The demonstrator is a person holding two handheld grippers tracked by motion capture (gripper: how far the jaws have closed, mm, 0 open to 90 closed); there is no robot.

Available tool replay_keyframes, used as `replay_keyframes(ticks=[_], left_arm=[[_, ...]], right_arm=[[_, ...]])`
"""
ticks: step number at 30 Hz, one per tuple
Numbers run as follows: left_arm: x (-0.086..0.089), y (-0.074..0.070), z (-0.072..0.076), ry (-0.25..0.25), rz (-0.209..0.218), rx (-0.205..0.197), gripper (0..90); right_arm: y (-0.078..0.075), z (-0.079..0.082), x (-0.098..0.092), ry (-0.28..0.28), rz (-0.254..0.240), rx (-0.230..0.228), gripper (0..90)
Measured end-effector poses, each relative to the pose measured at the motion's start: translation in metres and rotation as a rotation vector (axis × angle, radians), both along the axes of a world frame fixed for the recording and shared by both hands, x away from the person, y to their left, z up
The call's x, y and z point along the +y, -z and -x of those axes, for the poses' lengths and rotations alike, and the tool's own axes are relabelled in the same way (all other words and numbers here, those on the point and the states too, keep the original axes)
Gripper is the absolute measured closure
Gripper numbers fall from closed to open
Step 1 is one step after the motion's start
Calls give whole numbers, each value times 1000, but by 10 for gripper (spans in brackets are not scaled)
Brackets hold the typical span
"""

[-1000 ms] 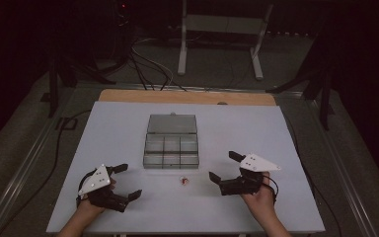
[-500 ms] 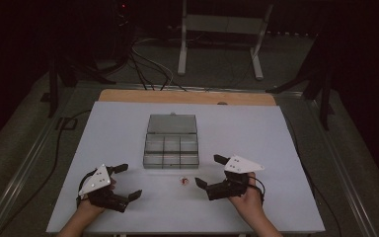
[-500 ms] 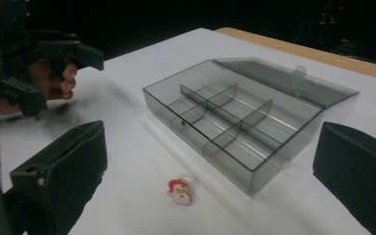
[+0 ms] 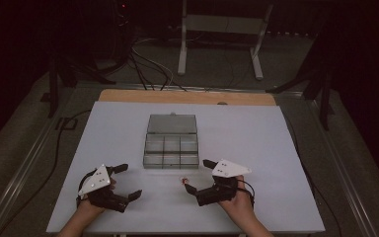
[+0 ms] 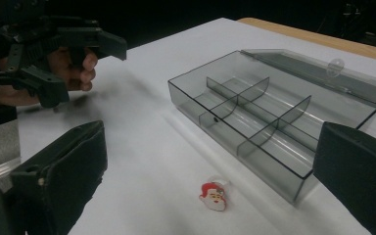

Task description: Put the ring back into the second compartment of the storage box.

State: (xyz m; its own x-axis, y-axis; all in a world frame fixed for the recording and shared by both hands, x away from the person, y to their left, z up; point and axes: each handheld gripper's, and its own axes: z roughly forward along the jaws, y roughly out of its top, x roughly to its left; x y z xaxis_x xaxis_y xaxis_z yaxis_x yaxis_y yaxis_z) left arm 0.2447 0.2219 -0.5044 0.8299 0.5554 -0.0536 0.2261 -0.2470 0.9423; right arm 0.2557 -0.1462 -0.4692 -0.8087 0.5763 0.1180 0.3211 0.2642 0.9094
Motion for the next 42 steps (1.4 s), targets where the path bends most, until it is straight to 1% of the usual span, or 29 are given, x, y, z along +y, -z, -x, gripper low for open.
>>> replay_keyframes(ticks=[2, 3, 5, 10, 12, 16, 18, 23, 25, 26, 27, 29, 34, 39, 41, 42], left_arm=[[0, 0, 0, -1, -1, 0, 9], [0, 0, 0, -1, 0, 0, 9], [0, 0, 0, -1, 0, 0, 9], [0, 0, 0, 1, -1, -1, 9], [0, 0, 0, 2, -1, 0, 9], [0, 0, 0, 2, 2, 1, 9], [0, 0, 0, 2, 1, 0, 9], [0, 0, 0, 2, 2, -2, 9], [0, 0, 0, 2, 2, -2, 9], [0, 0, 0, 3, 4, -1, 9], [0, 0, 0, 4, 3, -1, 9], [0, 0, 0, 5, 2, 0, 9], [0, 0, 0, 7, 2, -1, 9], [0, 0, 0, 8, 1, -1, 9], [0, 0, 0, 9, 0, -1, 9], [0, 0, 0, 9, 0, -1, 9]], right_arm=[[1, 1, 2, -6, -5, 9, 0], [2, 1, 4, -4, -3, 5, 0], [3, 2, 7, -10, 11, 8, 0], [6, 5, 15, -26, 19, 18, 0], [8, 6, 18, -22, 25, 13, 0], [11, 7, 23, -28, 37, 18, 0], [12, 8, 25, -27, 40, 20, 0], [16, 10, 29, -38, 48, 44, 0], [17, 11, 30, -36, 52, 39, 0], [17, 11, 30, -39, 57, 39, 0], [19, 11, 32, -36, 71, 54, 0], [21, 11, 34, -28, 82, 67, 0], [27, 10, 39, -3, 123, 81, 0], [32, 5, 39, 17, 161, 113, 0], [34, 3, 38, 31, 180, 125, 62], [34, 2, 38, 34, 184, 133, 62]])
